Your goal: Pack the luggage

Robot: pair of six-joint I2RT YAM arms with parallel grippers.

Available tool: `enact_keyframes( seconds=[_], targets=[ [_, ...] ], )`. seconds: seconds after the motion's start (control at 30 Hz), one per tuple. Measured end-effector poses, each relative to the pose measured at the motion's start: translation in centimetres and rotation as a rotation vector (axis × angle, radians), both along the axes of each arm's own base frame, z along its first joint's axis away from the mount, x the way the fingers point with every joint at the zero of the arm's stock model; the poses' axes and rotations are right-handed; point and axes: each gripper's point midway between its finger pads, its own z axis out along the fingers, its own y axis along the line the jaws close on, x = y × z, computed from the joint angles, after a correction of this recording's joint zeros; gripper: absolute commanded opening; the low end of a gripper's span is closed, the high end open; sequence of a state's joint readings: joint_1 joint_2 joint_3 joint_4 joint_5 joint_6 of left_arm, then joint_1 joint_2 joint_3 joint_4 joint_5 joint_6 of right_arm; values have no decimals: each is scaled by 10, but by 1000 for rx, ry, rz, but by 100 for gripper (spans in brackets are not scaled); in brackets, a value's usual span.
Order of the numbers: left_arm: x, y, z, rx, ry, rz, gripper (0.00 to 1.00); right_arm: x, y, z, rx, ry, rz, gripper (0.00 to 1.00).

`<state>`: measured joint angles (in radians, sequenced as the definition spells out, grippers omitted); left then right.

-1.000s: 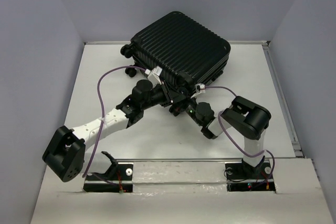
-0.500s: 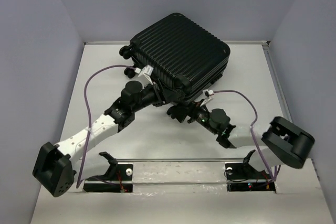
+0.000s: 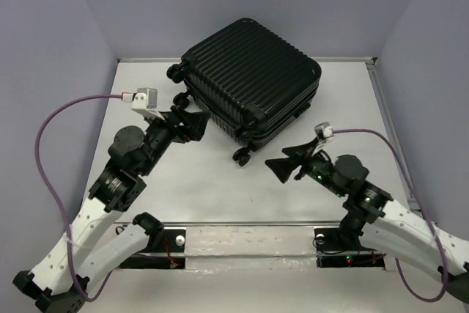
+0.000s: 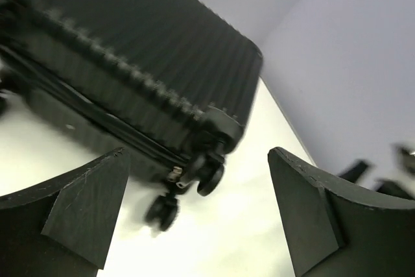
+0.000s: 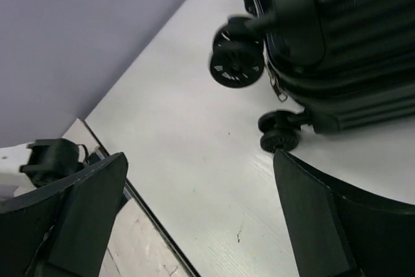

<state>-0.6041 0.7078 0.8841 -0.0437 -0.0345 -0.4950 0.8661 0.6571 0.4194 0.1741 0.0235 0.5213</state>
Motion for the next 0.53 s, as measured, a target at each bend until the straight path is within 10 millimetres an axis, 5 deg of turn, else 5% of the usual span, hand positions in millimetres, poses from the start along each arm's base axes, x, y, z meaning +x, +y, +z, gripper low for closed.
enact_keyframes(
  seconds=[0.2, 0.3, 0.37, 0.53],
  targets=[
    [-27, 66, 28, 58, -131, 201, 99, -27, -74, 144, 129, -325, -136, 100],
    [-42, 90, 44, 38, -202, 262, 99, -43, -113, 191, 209, -447, -220, 100],
    [-51, 100, 52, 23, -242, 284, 99, -44, -125, 197, 217, -473, -261, 100],
    [-46, 99, 39, 58, -242, 293, 99, -25, -122, 166, 95, -428, -317, 100]
  ],
)
